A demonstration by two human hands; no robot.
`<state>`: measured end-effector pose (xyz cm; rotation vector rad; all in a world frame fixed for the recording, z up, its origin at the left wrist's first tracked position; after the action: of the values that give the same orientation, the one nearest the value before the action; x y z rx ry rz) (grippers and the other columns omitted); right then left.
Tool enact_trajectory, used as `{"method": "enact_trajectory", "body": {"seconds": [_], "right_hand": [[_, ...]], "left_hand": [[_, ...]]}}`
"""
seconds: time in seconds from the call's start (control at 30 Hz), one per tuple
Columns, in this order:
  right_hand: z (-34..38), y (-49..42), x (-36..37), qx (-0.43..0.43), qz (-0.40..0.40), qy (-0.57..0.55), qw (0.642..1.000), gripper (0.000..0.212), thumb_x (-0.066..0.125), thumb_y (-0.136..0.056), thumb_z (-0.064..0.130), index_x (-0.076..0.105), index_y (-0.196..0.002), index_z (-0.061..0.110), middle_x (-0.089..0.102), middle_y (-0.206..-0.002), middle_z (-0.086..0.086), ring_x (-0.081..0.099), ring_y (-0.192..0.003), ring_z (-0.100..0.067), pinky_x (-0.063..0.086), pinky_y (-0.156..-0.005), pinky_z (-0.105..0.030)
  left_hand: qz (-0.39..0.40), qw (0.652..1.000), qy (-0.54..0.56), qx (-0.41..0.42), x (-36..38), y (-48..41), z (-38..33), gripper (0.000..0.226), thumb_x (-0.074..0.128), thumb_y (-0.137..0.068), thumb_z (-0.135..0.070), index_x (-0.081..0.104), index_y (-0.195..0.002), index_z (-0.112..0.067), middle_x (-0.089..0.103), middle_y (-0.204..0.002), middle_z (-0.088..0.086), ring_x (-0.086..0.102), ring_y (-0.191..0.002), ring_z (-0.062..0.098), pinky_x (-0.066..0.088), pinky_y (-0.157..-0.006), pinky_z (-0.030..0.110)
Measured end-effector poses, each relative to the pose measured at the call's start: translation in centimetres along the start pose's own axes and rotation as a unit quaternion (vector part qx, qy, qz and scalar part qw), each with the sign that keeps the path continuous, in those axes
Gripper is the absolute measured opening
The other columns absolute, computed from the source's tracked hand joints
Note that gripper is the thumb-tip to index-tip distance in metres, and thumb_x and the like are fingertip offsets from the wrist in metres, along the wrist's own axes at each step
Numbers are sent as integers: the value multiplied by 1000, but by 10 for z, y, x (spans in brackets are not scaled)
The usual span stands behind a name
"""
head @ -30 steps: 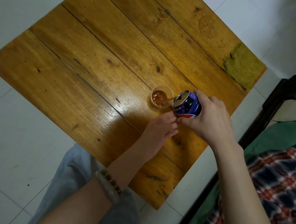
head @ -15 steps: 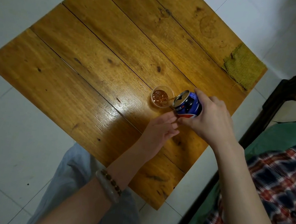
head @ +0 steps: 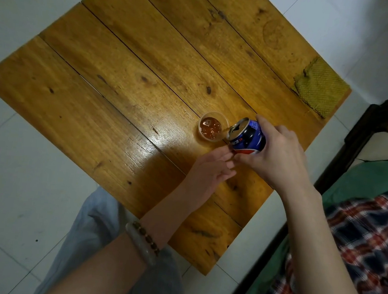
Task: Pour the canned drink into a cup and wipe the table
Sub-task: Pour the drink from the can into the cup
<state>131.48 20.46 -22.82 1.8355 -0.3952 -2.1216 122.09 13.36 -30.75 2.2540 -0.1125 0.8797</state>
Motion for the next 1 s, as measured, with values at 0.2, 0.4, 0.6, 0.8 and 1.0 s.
{"method": "enact_trajectory", "body": {"seconds": [0.2,0.4,0.6,0.8,1.0], "right_hand": [[1,-1,-3,-6,-7,6,1000,87,71,-70,52,32,-143,24,53,-118,-13,45,-112,-32,44,-87,-45],[1,0,-3,-10,-12,11,1000,84,72,-69,51,36,-140,24,54,-115,-13,46,-109,-32,45,-84,-45],[4,1,-2,-13,-16,18,1000,81,72,-67,51,39,-135,24,54,-111,-13,48,-105,-32,46,-82,-46],[5,3,-3,-15,-19,22,999,81,72,-68,51,39,-137,24,54,-113,-13,47,-107,-31,45,-83,-46],[5,4,-4,-14,-20,24,999,81,72,-69,52,39,-137,24,54,-114,-13,47,-108,-31,44,-83,-45]], "left_hand": [[13,997,-81,12,-3,-3,5,45,40,-92,10,54,-120,-21,63,-120,1,60,-114,10,50,-87,21],[24,992,-116,40,-4,-4,3,47,42,-91,11,53,-122,-22,61,-125,1,58,-117,11,50,-90,22],[31,974,-215,67,-2,-4,0,48,48,-90,10,47,-132,-14,59,-128,0,56,-116,2,48,-85,13],[19,988,-146,38,-4,-4,4,50,43,-91,11,44,-137,-9,55,-134,8,54,-121,13,50,-91,21],[4,999,-54,5,-5,-6,12,49,41,-89,10,42,-136,-4,44,-143,19,43,-132,31,38,-108,40]]}}
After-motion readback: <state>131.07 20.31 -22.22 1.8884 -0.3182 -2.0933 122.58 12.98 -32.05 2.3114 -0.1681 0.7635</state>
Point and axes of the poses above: each hand's wrist, its own y-axis away from the middle knuckle, its own x-axis out of the palm, z = x × y, the point moved 8 cm from there along -y, towards the middle knuckle
